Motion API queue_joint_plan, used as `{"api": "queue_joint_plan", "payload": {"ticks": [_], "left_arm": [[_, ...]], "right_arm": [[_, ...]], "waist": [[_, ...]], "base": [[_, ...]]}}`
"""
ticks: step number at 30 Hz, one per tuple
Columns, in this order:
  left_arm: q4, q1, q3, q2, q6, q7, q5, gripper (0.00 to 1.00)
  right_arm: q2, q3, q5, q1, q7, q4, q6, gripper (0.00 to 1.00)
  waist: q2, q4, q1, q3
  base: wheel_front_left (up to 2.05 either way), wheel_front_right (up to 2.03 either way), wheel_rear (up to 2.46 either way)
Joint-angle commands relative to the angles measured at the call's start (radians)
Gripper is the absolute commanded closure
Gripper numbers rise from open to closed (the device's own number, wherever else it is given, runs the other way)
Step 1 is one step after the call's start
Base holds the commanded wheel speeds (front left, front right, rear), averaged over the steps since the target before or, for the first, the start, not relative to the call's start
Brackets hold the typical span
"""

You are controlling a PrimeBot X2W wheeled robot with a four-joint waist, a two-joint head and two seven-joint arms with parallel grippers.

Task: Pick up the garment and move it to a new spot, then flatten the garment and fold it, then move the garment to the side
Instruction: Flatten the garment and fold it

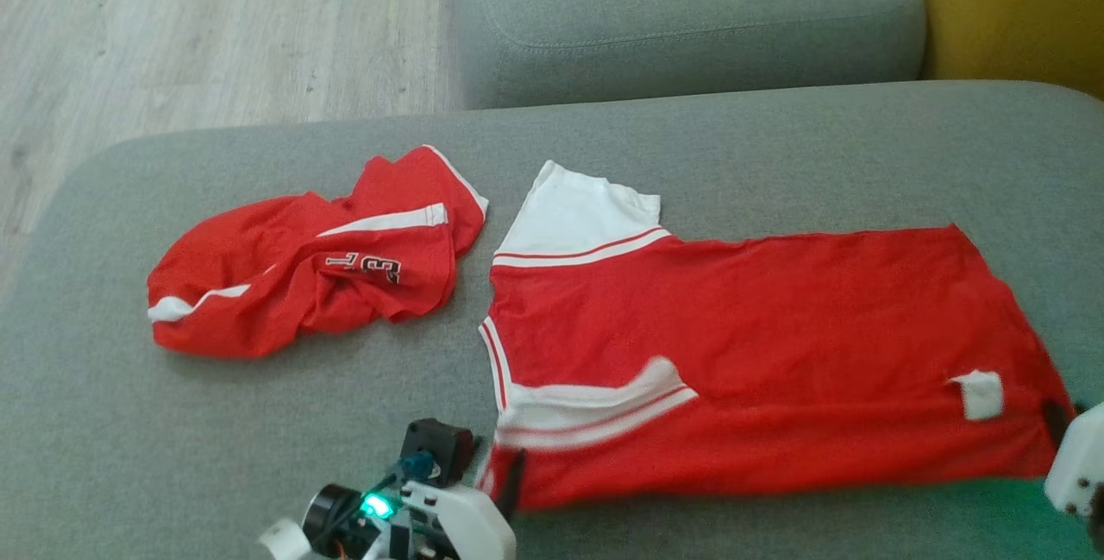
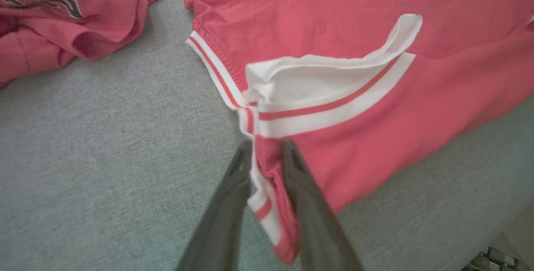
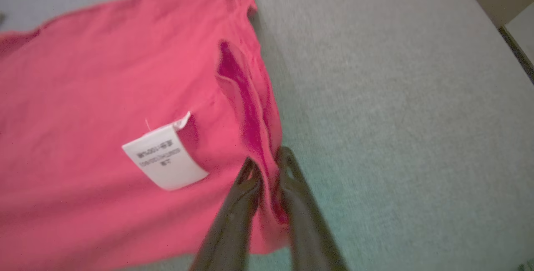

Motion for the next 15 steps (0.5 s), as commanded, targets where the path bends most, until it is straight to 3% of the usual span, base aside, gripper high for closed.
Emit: {"api": "queue_joint_plan", "payload": {"ticks": [1, 6, 11, 15], "left_arm": [[-0.029, -0.036, 0.034, 0.013, 0.01, -0.006, -0.001, 0.0], [-0.035, -0.04, 0.052, 0.003, 0.028, -0.064, 0.008, 0.0], [-0.067, -0.063, 0.127, -0.029, 0.053, -0.273, 0.026, 0.0], [-0.084, -0.087, 0.171, -0.051, 0.034, -0.432, 0.03, 0.0]], "right_arm": [[-0.009, -0.019, -0.007, -0.036, -0.04, -0.059, -0.001, 0.0], [0.102, -0.11, 0.032, -0.083, -0.202, -0.153, -0.001, 0.0], [0.147, -0.048, 0.094, -0.081, -0.412, -0.255, -0.001, 0.0], [0.165, 0.013, 0.098, -0.05, -0.558, -0.288, -0.001, 0.0]], "waist": [[0.0, 0.001, 0.0, 0.003], [0.0, -0.002, 0.0, 0.014], [0.0, -0.011, 0.0, 0.031], [0.0, -0.025, 0.0, 0.053]], "base": [[0.0, 0.0, 0.0], [0.0, 0.0, 0.0], [0.0, 0.0, 0.0], [0.0, 0.0, 0.0]]}}
